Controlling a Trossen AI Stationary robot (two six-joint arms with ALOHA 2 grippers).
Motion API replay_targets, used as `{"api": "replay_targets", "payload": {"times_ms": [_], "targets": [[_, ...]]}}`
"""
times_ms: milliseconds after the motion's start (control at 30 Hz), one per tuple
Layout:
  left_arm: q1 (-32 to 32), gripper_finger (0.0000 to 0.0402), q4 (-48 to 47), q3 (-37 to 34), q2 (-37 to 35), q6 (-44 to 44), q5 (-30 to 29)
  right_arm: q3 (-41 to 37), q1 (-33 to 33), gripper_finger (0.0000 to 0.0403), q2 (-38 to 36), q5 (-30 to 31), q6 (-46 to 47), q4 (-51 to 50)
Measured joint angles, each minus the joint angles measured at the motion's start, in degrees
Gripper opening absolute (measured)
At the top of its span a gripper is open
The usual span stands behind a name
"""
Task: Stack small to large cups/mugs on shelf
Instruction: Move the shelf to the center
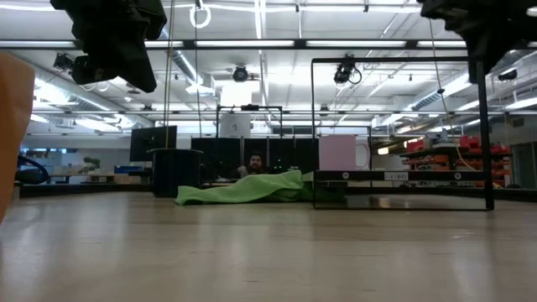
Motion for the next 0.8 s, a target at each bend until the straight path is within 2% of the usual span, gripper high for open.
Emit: {"api": "replay_targets", "payload": {"times_ms": [133,400,633,800], "targets": [[0.00,0.0030,0.04,0.00,0.00,-0.02,-0.02,4.42,-4.22,0.0000,0.02,4.66,-4.79,-1.82],[-0.01,0.0040,0.04,0.00,0.00,-0.02,-0.02,10.72,-16.97,0.0001,0.05,8.70,-20.97,-0.49],[-0.01,0.0035,0.06,0.00,0.00,-0.04,-0.02,14.97,-30.94,0.0001,0.69,8.74,-38.25,6.91],[-0.01,0.0033,0.26,0.00,0.00,-0.16,-0.02,17.62,-40.53,0.0001,2.51,6.16,-48.22,12.13]]}}
